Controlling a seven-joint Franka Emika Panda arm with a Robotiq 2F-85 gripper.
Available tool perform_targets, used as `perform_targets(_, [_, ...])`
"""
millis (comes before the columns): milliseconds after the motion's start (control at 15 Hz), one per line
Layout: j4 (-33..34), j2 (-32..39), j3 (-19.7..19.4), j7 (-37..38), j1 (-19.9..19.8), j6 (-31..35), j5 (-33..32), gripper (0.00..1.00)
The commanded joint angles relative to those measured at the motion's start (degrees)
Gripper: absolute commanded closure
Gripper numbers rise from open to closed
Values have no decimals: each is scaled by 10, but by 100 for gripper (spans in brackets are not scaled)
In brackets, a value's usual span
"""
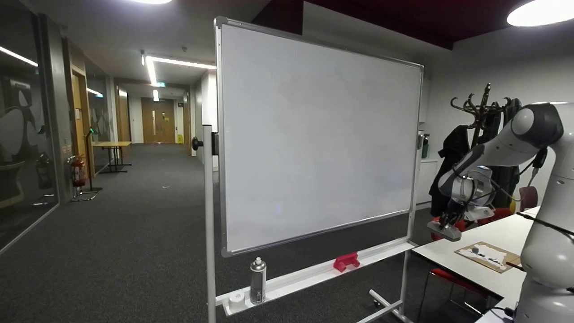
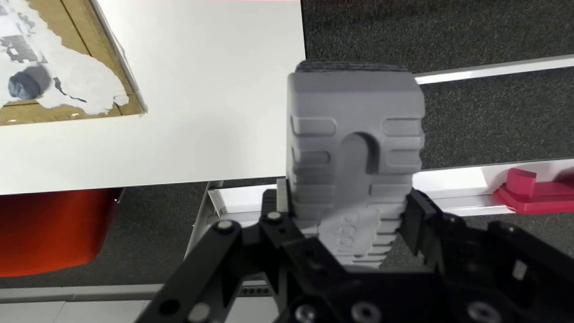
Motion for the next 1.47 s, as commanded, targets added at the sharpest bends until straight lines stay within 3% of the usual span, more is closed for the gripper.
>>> perform_targets(0, [4, 24, -3, -34, 1, 32, -7, 66])
perform_targets(333, [25, 87, 2, -134, -1, 42, 42, 66])
perform_targets(533, [44, 117, 25, -212, -19, 33, 115, 66])
perform_targets(933, [110, 192, 98, -361, -82, 26, 299, 66])
perform_targets(1200, [152, 259, 135, -438, -135, 25, 351, 66])
perform_targets(1400, [183, 311, 153, -467, -167, 27, 348, 66])
